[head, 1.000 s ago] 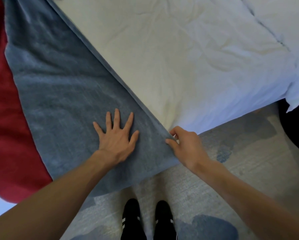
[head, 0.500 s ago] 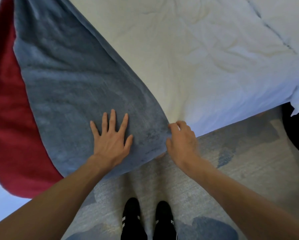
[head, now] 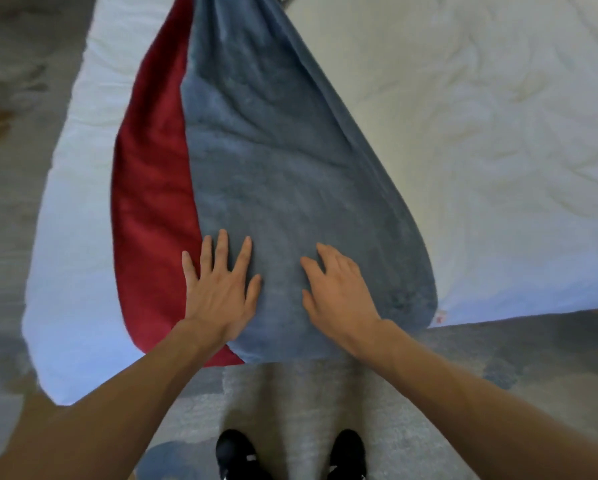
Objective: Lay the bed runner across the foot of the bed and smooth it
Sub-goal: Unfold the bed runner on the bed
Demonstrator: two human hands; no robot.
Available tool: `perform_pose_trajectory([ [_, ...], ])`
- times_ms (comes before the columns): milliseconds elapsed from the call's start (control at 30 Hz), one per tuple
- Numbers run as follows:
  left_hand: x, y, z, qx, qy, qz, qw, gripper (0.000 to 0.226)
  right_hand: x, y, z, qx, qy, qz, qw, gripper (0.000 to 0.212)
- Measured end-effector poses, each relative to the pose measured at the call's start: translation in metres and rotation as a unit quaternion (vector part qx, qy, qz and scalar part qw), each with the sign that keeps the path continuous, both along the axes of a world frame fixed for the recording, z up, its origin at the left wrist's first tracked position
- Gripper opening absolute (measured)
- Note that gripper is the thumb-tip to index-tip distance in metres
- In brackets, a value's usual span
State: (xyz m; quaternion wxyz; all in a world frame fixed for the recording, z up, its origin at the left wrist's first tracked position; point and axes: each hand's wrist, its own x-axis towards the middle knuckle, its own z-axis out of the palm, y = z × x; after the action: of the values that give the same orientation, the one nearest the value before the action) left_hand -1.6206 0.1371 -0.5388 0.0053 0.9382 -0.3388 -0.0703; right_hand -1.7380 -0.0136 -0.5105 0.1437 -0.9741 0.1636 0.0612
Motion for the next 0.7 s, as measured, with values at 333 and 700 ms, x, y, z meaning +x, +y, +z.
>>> perform_pose_trajectory([
  [333, 0.076, 0.088, 0.027, 0.006, 0.042, 0.023, 0.999, 0.061, 0.114, 0.088, 0.017, 0.017, 0.006, 0.019, 1.000, 0.053],
  [700, 0.182, 0.090, 0.042, 0.065, 0.071, -0.050, 0.994, 0.055, 0.231, 0.109, 0.030, 0.080, 0.006, -0.004, 0.997, 0.051],
])
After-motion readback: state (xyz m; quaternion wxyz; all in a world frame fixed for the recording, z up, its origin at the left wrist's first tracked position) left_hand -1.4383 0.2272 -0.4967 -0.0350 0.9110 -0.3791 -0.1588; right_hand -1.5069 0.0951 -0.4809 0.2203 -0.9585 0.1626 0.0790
